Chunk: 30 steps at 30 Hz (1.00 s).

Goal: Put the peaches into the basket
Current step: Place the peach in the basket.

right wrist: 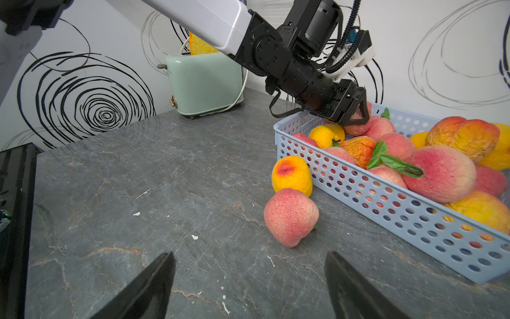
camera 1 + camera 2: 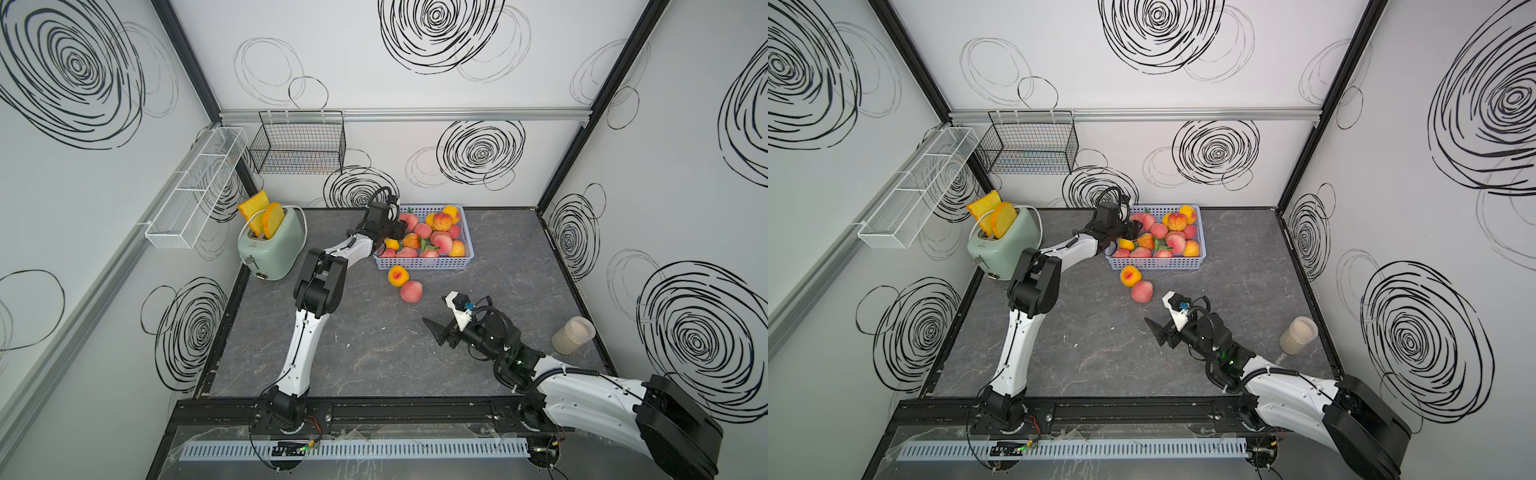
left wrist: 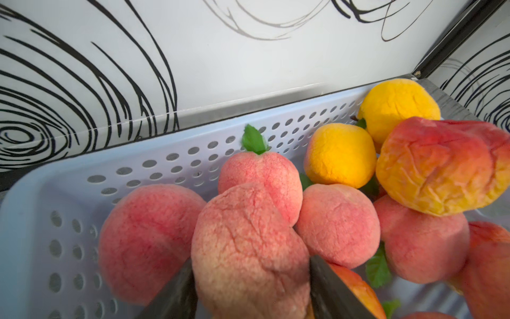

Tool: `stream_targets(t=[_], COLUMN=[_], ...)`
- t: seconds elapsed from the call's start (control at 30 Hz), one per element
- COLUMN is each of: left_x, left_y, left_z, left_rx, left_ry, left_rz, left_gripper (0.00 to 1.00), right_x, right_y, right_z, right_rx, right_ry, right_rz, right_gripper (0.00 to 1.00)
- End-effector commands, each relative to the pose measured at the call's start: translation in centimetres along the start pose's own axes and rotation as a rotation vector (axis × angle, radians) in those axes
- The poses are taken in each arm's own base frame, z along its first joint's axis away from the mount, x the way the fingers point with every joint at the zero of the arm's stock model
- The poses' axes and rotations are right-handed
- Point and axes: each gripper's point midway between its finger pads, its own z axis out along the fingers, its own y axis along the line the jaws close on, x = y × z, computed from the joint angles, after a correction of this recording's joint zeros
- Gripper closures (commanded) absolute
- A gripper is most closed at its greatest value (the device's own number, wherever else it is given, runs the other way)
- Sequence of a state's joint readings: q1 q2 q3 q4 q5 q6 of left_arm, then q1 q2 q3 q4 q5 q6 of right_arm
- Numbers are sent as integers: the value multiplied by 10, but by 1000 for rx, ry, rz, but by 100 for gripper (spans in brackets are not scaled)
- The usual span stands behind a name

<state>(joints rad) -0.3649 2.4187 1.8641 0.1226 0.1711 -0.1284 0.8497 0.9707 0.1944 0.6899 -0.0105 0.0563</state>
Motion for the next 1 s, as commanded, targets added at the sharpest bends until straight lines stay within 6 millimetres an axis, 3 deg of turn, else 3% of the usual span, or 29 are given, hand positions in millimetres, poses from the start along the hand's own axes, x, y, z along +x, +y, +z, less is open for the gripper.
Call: stream_targets(t=[0.0, 0.5, 0.8, 0.97], left_x=[-12, -25, -44, -50], left_y=[-1, -6, -19, -37], left_z=[-4, -26, -52, -76], left_rx=[-4, 2, 30, 63], left_ry=[-45, -107, -139, -152], left_rz=[7, -3, 4, 6], left_gripper=[32, 27, 27, 27], right_x=[-6, -6, -6, -6], right_y=[1, 1, 1, -1], right_z=[0, 2, 3, 3], right_rx=[1, 5, 6, 17], right_ry=[-27, -22, -20, -18], right_rz=[-4, -5, -5, -3], right_gripper=[12, 12, 11, 11])
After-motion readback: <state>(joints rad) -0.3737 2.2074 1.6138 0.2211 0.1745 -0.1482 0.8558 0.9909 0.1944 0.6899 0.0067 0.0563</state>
